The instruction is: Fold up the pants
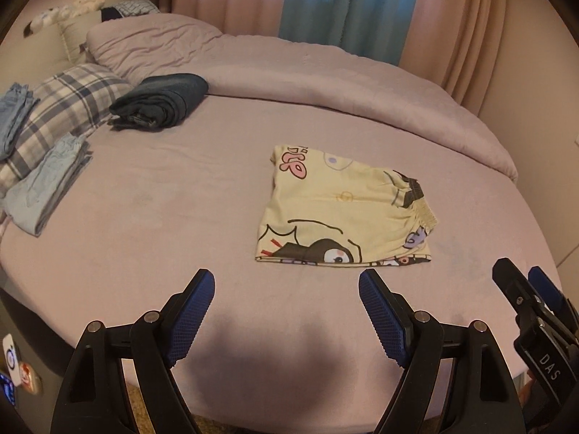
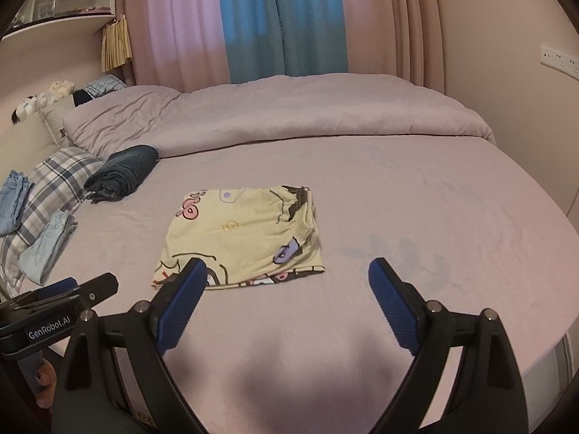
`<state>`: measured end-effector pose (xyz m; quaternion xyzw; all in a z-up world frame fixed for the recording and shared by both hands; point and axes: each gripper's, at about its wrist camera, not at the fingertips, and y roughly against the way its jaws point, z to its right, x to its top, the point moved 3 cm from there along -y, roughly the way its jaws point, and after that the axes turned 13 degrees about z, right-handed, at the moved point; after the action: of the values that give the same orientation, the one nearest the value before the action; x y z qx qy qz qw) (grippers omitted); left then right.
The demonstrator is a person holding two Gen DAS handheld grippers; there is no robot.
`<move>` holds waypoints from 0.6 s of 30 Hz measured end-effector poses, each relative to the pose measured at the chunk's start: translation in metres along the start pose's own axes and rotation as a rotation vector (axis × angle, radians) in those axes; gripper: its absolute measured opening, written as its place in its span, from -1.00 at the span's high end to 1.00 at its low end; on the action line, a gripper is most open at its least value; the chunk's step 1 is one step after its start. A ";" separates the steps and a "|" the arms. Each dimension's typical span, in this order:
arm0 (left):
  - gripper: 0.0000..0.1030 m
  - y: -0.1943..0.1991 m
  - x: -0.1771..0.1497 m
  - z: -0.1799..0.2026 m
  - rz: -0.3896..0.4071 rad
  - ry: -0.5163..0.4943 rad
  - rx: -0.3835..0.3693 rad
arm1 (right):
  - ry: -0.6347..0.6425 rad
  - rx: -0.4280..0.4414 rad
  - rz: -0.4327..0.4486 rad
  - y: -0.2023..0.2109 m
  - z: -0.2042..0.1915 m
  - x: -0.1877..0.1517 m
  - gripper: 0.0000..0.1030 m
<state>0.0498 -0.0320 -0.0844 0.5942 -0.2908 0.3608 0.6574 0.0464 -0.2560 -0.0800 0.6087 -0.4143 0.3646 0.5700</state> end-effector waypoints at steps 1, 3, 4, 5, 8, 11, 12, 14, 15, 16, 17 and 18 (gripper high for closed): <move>-0.60 0.001 0.000 0.002 0.002 0.001 -0.005 | 0.003 0.001 -0.001 0.000 0.000 -0.001 -0.79; -0.59 0.002 0.001 0.003 0.006 0.004 -0.013 | 0.000 -0.002 -0.003 -0.001 0.000 -0.002 -0.78; -0.60 0.003 0.001 0.003 0.006 0.004 -0.011 | -0.002 -0.004 -0.004 -0.001 -0.001 -0.003 -0.79; -0.60 0.002 0.001 0.002 0.007 0.002 -0.012 | -0.003 -0.003 -0.005 -0.001 -0.002 -0.003 -0.79; -0.60 0.001 -0.002 0.003 -0.008 0.006 -0.018 | 0.005 -0.002 -0.010 -0.002 -0.005 -0.006 -0.78; -0.60 0.001 -0.004 0.003 -0.019 0.016 -0.032 | 0.011 -0.008 -0.018 -0.003 -0.008 -0.009 -0.79; -0.60 0.002 -0.004 0.003 -0.015 0.015 -0.031 | 0.013 -0.008 -0.020 -0.003 -0.008 -0.009 -0.78; -0.60 0.004 -0.004 0.003 -0.008 0.011 -0.022 | 0.015 -0.014 -0.023 -0.004 -0.009 -0.010 -0.78; -0.59 0.004 -0.004 0.003 -0.004 0.011 -0.020 | 0.015 -0.018 -0.022 -0.003 -0.009 -0.010 -0.78; -0.60 0.004 -0.004 0.003 -0.003 0.013 -0.019 | 0.015 -0.018 -0.021 -0.003 -0.009 -0.010 -0.78; -0.59 0.004 -0.004 0.002 -0.005 0.014 -0.017 | 0.015 -0.018 -0.021 -0.003 -0.009 -0.010 -0.78; -0.60 0.004 -0.005 0.002 -0.006 0.015 -0.015 | 0.014 -0.019 -0.021 -0.003 -0.009 -0.011 -0.79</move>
<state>0.0437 -0.0345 -0.0854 0.5872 -0.2867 0.3613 0.6652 0.0450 -0.2456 -0.0899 0.6050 -0.4071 0.3591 0.5825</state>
